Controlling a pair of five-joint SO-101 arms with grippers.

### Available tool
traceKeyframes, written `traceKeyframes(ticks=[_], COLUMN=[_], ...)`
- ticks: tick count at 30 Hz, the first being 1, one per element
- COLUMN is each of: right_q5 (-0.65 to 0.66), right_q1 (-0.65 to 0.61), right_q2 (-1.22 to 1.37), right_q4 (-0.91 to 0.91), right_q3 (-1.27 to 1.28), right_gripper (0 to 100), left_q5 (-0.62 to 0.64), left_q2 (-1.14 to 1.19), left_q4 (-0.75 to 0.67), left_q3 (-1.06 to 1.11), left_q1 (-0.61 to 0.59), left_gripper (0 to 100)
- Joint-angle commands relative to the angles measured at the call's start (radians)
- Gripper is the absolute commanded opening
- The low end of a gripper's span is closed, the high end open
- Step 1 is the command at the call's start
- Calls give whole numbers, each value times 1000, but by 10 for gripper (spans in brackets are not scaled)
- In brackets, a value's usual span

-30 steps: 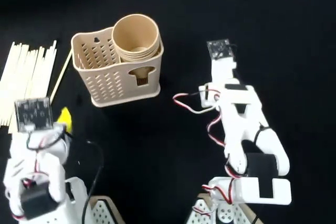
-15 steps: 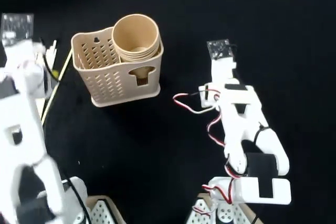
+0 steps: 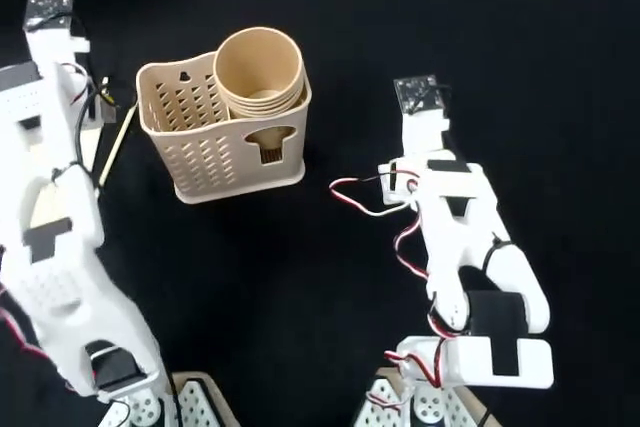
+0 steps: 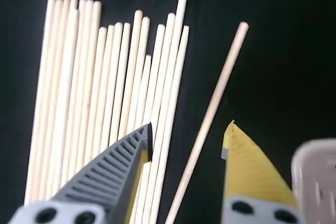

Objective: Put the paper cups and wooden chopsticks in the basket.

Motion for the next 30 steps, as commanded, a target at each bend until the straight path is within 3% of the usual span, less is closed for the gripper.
traceKeyframes(ticks=[1, 8, 13, 16, 30], right_q5=[0, 0, 0, 0, 0], right_q1=[-2, -3, -3, -3, -5], right_q2=[-19, -19, -19, -19, -19], right_q4=[-15, -15, -15, -15, -15], right_q3=[-2, -2, -2, -2, -2], right_gripper=[13, 13, 13, 13, 13], left_q5=[12, 34, 32, 28, 32], left_q2=[158, 463, 634, 695, 893], left_q4=[112, 219, 222, 298, 325], left_q3=[-328, -697, -891, -975, -1047], left_q1=[28, 42, 44, 47, 61], left_gripper=[231, 232, 234, 234, 230])
